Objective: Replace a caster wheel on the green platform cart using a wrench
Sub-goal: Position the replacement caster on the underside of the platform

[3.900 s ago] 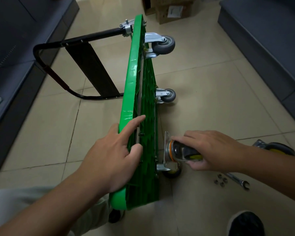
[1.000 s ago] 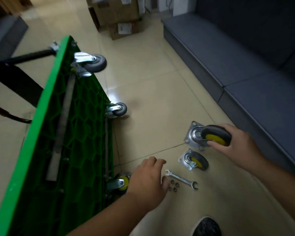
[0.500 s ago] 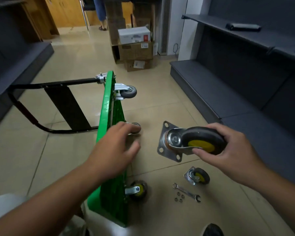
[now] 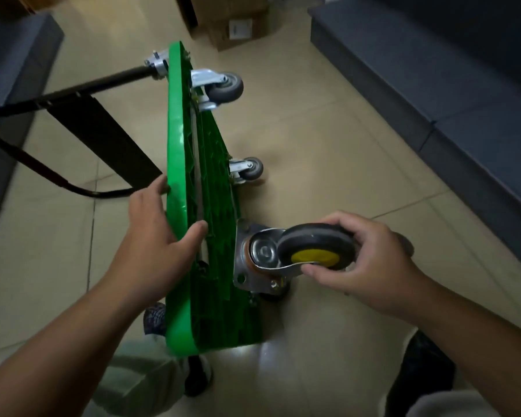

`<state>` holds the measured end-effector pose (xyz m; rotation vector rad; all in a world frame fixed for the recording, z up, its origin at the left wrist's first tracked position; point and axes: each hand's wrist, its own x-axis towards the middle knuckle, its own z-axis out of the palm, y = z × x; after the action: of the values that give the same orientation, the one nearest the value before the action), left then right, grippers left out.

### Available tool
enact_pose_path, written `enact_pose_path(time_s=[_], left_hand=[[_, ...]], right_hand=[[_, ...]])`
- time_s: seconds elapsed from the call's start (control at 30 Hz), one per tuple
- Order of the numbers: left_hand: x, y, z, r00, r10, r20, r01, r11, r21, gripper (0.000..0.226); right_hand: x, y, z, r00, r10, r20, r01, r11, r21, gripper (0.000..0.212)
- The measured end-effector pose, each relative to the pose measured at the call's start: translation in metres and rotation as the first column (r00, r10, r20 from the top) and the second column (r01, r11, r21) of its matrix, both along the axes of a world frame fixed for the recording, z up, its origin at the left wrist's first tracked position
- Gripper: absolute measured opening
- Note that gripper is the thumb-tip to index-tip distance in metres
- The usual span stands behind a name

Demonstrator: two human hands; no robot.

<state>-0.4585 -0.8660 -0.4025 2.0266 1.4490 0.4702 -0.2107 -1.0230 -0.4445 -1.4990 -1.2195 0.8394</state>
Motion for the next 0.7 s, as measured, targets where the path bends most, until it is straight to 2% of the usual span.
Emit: enact_pose_path(time_s=[0.13,0.17,0.27,0.33,0.43,0.53,0.7], left_hand=[[0.008,-0.012,-0.013,0.995,-0.012,-0.098,0.028,0.987,0.158,0.095],[0.010,-0.012,-0.015,0.996,-0.004,-0.091,0.018,0.988,0.154,0.097],[0.012,-0.006,-0.017,0.995,0.079,0.059,-0.075,0.995,-0.062,0.088],[0.012,0.001,-0.016,0.989,0.130,0.075,-0.116,0.979,-0.170,0.074],[0.009,0.010,-0.020,0.961,0.251,0.118,-0.206,0.931,-0.300,0.043],[0.007,0.011,-0.025,0.961,0.246,0.126,-0.198,0.931,-0.307,0.030],[0.005,0.008,-0.027,0.962,0.221,0.160,-0.166,0.938,-0.303,0.026]], right_hand=[[0.001,0.012,-0.012,0.991,0.038,-0.125,-0.041,0.999,-0.022,0.043],[0.001,0.016,-0.014,0.988,0.043,-0.147,-0.047,0.999,-0.025,0.043],[-0.002,0.028,-0.022,0.973,0.058,-0.224,-0.066,0.997,-0.029,0.044],[-0.005,0.039,-0.027,0.944,0.075,-0.321,-0.092,0.995,-0.038,0.043],[-0.011,0.052,-0.037,0.874,0.114,-0.472,-0.156,0.987,-0.050,0.041],[-0.016,0.060,-0.044,0.820,0.146,-0.554,-0.206,0.977,-0.048,0.042],[-0.020,0.070,-0.053,0.806,0.197,-0.558,-0.264,0.964,-0.040,0.048]])
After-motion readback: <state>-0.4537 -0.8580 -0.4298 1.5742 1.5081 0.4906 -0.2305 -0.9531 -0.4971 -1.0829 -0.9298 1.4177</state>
